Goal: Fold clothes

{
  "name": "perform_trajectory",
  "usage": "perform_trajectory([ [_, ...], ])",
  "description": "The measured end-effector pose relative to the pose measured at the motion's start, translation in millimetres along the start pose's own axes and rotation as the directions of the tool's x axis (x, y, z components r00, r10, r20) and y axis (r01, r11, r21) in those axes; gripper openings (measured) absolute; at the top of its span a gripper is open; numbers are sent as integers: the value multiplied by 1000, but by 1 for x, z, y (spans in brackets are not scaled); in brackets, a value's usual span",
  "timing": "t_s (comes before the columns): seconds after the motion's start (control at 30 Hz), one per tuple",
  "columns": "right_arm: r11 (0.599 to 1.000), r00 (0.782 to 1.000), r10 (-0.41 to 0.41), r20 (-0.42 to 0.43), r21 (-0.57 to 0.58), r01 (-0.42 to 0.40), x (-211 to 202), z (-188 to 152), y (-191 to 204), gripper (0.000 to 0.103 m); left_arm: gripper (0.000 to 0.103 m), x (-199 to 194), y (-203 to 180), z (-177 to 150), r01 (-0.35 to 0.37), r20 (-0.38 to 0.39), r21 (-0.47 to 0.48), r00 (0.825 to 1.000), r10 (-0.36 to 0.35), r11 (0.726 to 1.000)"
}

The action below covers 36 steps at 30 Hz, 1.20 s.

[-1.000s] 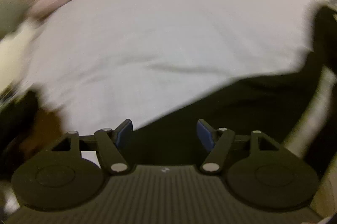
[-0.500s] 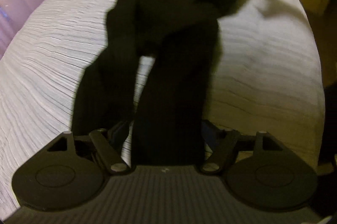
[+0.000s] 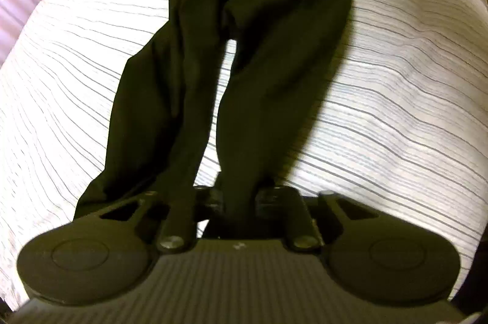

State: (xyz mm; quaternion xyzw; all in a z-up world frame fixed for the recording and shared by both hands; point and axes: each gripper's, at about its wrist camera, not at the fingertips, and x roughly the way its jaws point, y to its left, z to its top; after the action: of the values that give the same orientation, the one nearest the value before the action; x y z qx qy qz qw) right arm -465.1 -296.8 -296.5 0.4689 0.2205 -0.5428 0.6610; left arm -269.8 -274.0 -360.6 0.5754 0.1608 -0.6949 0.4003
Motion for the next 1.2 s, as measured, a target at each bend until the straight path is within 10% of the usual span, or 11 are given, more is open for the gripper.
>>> perform_trajectory([
  [0.17, 996, 997, 44, -67, 83, -39, -9, 9, -11, 8, 3, -22, -3, 2, 65, -21, 34, 998, -64, 997],
  [0.43, 996, 984, -80, -162, 17, 84, -110, 20, -24, 0, 2, -94, -38, 6, 247, -37, 124, 969, -245, 961],
  [0.6, 976, 949, -219, -228, -52, 213, -173, 7, -42, 0, 2, -132, -82, 12, 467, -60, 129, 884, -463, 875],
  [0.67, 966, 933, -260, -250, -72, 250, -183, -1, -48, 0, 3, -129, -95, 14, 476, -68, 119, 880, -471, 871],
  [0.93, 851, 850, -467, -244, -384, 358, -139, -17, -7, 0, 33, -129, -57, -17, 292, -65, -61, 953, -296, 954],
  [1.03, 822, 864, -471, -178, -443, 357, -134, -15, 25, 1, 65, -130, -23, -44, 99, -55, -90, 993, -104, 991],
  [1.1, 780, 875, -470, -116, -519, 350, -120, -14, 59, 18, 76, -122, -3, -63, -37, -62, -73, 998, 33, 997],
  [1.17, 740, 894, -444, -62, -588, 326, -99, -14, 93, 79, 76, -103, 17, -86, -114, -88, -49, 990, 110, 992],
  [1.2, 723, 906, -420, -51, -622, 301, -85, -14, 111, 79, 76, -93, 25, -99, -135, -97, -30, 987, 131, 990],
])
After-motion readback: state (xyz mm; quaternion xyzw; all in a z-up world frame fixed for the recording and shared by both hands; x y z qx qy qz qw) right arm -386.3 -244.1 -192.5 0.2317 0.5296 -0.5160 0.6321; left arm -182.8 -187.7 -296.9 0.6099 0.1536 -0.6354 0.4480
